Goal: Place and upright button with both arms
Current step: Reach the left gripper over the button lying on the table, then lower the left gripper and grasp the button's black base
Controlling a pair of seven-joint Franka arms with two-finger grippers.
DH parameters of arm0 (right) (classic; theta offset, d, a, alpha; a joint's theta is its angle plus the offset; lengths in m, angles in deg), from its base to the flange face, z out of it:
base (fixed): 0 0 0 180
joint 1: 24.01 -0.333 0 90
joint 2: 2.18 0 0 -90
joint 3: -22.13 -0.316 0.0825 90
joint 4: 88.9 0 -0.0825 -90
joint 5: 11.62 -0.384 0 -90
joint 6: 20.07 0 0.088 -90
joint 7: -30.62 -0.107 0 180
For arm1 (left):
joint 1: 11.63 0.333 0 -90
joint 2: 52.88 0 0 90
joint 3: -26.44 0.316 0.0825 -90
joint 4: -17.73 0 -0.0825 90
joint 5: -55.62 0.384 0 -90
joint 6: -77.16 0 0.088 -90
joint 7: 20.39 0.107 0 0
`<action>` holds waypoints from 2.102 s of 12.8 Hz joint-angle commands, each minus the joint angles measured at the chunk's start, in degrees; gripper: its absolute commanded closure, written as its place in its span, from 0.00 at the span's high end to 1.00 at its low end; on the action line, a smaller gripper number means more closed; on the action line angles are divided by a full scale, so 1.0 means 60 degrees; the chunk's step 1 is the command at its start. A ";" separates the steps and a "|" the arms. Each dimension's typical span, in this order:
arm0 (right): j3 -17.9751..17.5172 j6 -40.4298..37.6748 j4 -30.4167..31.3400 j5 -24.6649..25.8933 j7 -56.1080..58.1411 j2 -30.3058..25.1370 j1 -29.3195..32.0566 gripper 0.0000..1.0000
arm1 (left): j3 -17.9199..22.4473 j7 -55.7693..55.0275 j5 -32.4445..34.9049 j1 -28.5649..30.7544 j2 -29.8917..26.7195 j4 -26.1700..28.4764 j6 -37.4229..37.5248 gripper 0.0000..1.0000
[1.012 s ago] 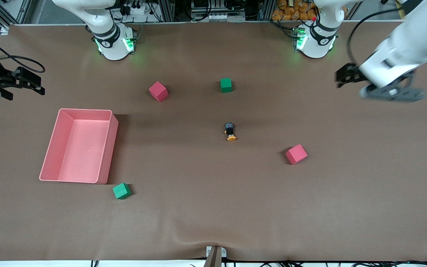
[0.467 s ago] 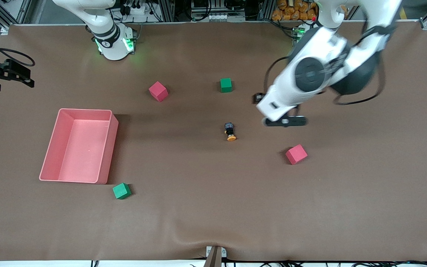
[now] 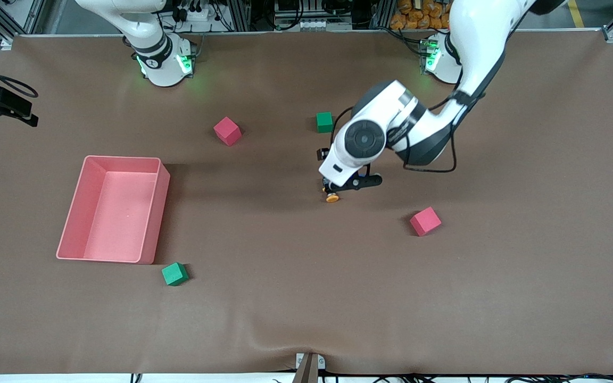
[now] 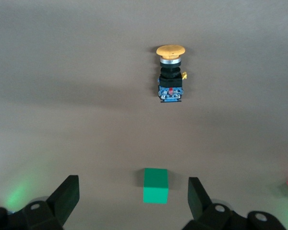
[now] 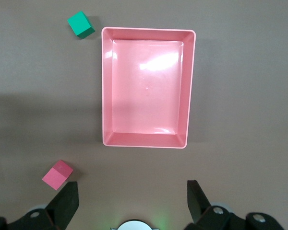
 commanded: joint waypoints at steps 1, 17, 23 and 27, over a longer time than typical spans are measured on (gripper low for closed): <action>0.0053 -0.0057 -0.0137 -0.0070 -0.0265 -0.0042 -0.0215 1.00 | 0.0006 0.0060 0.0184 -0.0014 0.0691 -0.0362 -0.0281 1.00; 0.0068 -0.0479 -0.0517 -0.0144 -0.0924 0.0001 -0.0215 1.00 | 0.1075 0.0911 0.0154 -0.1127 0.2802 -0.1402 -0.1674 1.00; 0.0053 -0.0599 -0.0737 -0.0144 -0.0939 0.0060 -0.0200 1.00 | 0.1338 0.0253 0.0081 -0.1361 0.3198 -0.1592 -0.1982 1.00; 0.0053 -0.0628 -0.0738 -0.0144 -0.0939 0.0060 -0.0200 1.00 | 0.1353 0.0104 0.0096 -0.1405 0.3257 -0.1563 -0.2012 0.86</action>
